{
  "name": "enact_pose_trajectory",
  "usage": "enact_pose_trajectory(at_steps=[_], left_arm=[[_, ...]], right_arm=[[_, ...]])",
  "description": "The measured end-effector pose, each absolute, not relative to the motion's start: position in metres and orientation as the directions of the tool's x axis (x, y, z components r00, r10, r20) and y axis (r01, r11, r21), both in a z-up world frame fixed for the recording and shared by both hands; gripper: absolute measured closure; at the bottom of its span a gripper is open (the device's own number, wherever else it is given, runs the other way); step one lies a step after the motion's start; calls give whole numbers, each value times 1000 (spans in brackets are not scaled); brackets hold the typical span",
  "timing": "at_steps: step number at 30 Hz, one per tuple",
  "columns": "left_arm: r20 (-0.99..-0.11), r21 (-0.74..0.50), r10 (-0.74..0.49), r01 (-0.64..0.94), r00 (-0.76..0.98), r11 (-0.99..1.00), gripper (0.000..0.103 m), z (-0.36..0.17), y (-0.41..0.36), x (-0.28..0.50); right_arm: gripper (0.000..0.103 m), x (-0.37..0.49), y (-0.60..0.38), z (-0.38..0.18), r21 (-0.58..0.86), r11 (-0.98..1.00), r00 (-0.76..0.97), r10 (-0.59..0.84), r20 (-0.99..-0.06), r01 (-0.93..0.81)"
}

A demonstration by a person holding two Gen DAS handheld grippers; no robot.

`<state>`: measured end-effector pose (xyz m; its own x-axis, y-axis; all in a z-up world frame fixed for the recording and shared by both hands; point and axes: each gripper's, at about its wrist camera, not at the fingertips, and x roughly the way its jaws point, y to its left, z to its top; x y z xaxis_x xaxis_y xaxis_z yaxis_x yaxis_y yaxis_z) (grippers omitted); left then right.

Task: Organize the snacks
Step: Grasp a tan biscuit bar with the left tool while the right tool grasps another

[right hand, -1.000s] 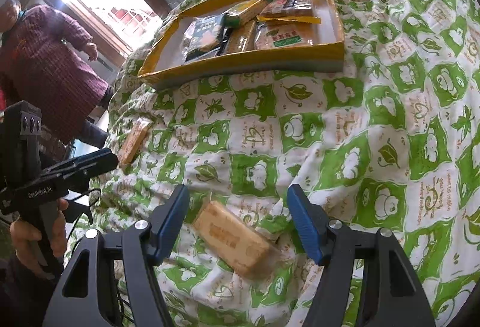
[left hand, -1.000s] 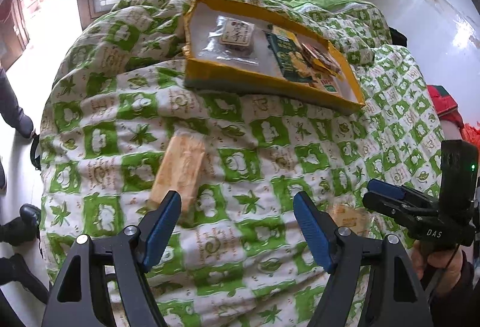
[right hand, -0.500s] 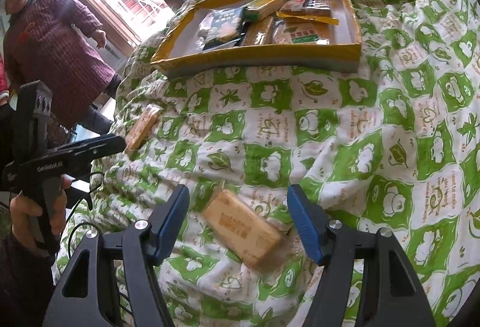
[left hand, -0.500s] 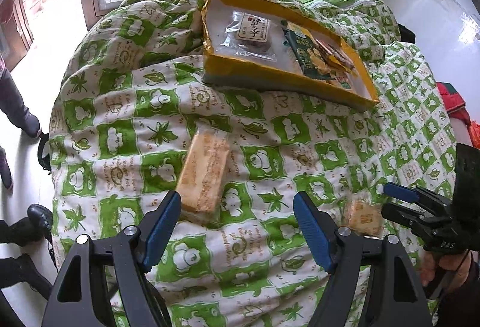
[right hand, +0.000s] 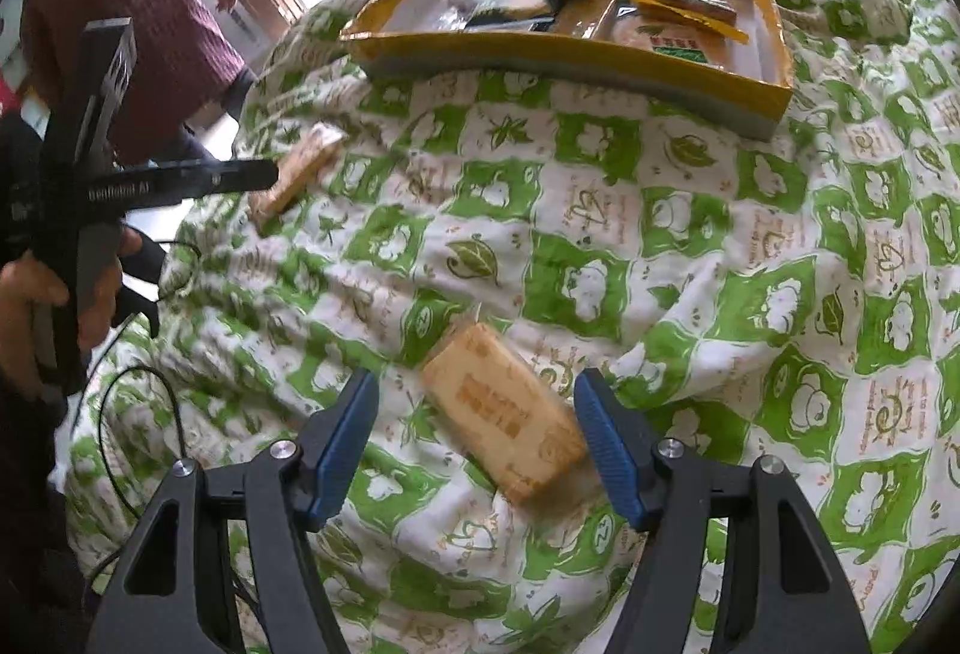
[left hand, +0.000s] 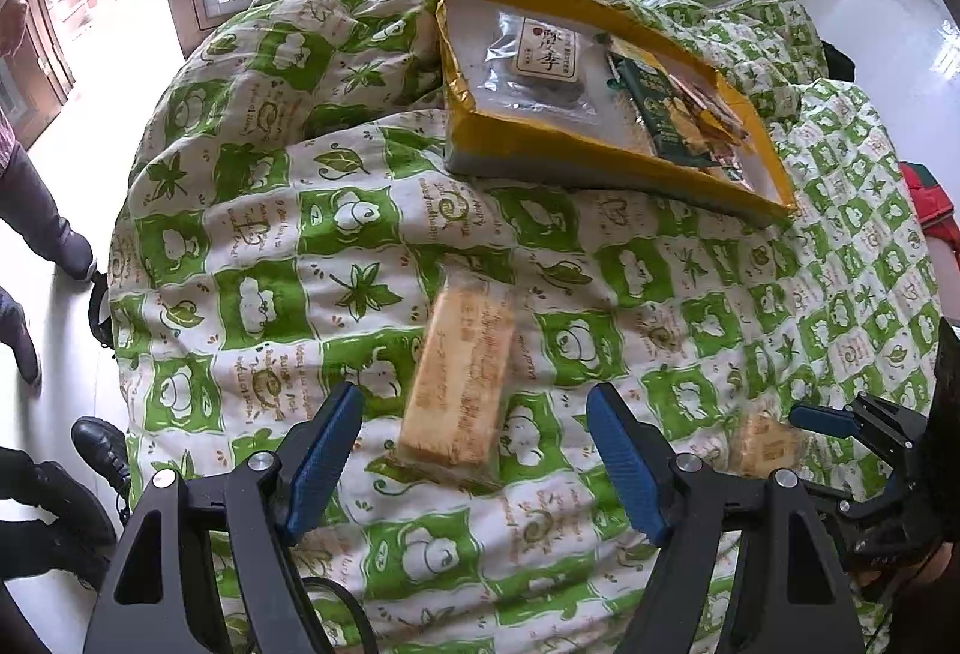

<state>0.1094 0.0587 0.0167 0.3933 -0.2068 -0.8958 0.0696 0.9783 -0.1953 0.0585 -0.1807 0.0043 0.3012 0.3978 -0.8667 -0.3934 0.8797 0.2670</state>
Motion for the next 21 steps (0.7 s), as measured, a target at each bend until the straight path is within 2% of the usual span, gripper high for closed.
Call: enact_pose_trajectory(at_steps=[18,21], left_arm=[[-921,-96,-122,87,370,992,23,-5,42,131],[-921,-70,-105,105,375,992,30,-7,33,130]], right_arm=[[36,66,-164,-18,174,892,262,302,-917,-417],[36,64,-160,-23,150,893,259,278,-925,-424]])
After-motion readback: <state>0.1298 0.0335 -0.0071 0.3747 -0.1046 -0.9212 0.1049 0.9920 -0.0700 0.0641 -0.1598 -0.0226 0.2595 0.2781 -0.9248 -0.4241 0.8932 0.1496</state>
